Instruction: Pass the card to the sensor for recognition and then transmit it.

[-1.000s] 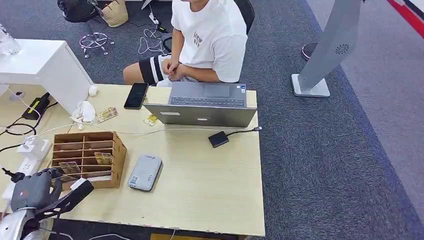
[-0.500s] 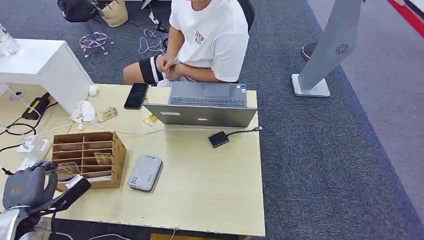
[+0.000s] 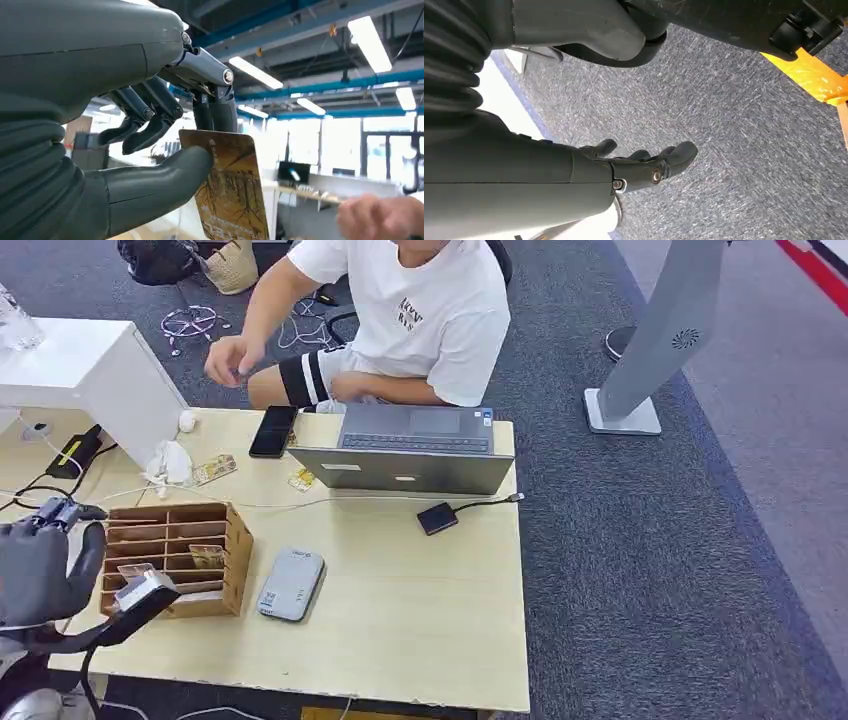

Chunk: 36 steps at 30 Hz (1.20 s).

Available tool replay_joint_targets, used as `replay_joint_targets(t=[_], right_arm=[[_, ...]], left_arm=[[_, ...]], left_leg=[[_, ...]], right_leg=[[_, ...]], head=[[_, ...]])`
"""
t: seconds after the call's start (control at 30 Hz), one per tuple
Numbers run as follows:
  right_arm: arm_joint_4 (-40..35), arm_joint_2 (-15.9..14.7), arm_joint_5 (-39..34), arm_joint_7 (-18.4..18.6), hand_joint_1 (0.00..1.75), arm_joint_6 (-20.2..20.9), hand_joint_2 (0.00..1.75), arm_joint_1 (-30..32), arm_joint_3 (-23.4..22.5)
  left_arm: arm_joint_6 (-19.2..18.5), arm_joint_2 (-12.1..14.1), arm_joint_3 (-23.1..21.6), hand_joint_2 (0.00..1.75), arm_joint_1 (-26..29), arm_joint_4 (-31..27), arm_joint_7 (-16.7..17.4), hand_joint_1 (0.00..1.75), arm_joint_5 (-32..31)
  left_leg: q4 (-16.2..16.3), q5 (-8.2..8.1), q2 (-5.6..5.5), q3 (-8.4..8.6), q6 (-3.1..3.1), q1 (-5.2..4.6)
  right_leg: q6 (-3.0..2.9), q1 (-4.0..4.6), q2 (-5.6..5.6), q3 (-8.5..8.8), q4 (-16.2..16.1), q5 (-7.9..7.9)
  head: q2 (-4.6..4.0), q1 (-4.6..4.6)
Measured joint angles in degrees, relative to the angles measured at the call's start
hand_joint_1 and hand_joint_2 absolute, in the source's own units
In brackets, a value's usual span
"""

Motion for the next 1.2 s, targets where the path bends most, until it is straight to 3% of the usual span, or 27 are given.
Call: replay_joint_targets(t=[0.13,0.37,0.53,0.73,0.77,0.8,1.2], right_arm=[[0.04,-0.02,0.85,-1.16,0.0,0.15,1.75,0.11,0.0],[0.24,-0.2,1.79,-2.65,0.0,0.72,1.75,0.13,0.11],[0.3,-0.33,1.79,-2.34,0.0,1.01,1.75,0.09,0.13],[0.3,-0.35,1.73,-1.92,0.0,1.18,1.75,0.05,0.13],[0.3,-0.37,1.73,-1.92,0.0,1.18,1.75,0.03,0.13],[0.3,-0.37,1.73,-1.9,0.0,1.29,1.75,0.04,0.13],[0.3,-0.5,1.73,-2.71,0.0,1.31,1.75,0.06,0.15]], left_arm=[[0.5,2.21,-1.12,1.75,-7.56,3.11,1.31,1.75,-0.74],[0.85,6.95,-4.92,1.75,-27.46,22.91,2.62,1.75,-3.71],[1.57,8.22,-6.41,1.75,-33.2,31.37,2.93,1.75,-4.06],[3.17,8.28,-6.97,1.75,-34.3,36.39,2.93,1.75,-3.52],[3.28,8.3,-6.97,1.75,-34.27,36.74,2.93,1.19,-3.41],[3.47,8.35,-6.97,1.75,-34.22,37.09,2.93,0.0,-3.32],[11.23,8.52,-6.25,1.75,-28.26,35.57,1.32,0.0,-1.47]], left_leg=[[0.0,0.11,-0.08,-0.02,0.0,0.02],[0.0,0.3,0.03,-0.03,-0.17,0.04],[0.0,0.29,0.06,-0.05,-0.18,0.04],[0.0,0.27,0.12,-0.07,-0.17,0.04],[0.0,0.27,0.1,-0.08,-0.17,0.04],[0.0,0.27,0.09,-0.08,-0.17,0.04],[0.0,0.26,0.12,-0.1,-0.16,0.05]], right_leg=[[-0.05,0.02,-0.08,-0.02,0.0,0.04],[-0.25,0.04,0.02,0.01,0.08,0.26],[-0.25,0.04,0.08,-0.03,0.07,0.25],[-0.25,0.04,0.11,-0.07,0.06,0.24],[-0.25,0.04,0.1,-0.06,0.06,0.24],[-0.25,0.04,0.1,-0.06,0.06,0.24],[-0.25,0.04,0.11,-0.08,0.06,0.24]], head=[[0.0,0.02],[0.0,0.0],[0.0,0.02],[0.0,0.0],[0.0,0.0],[0.0,0.0],[0.0,0.0]])
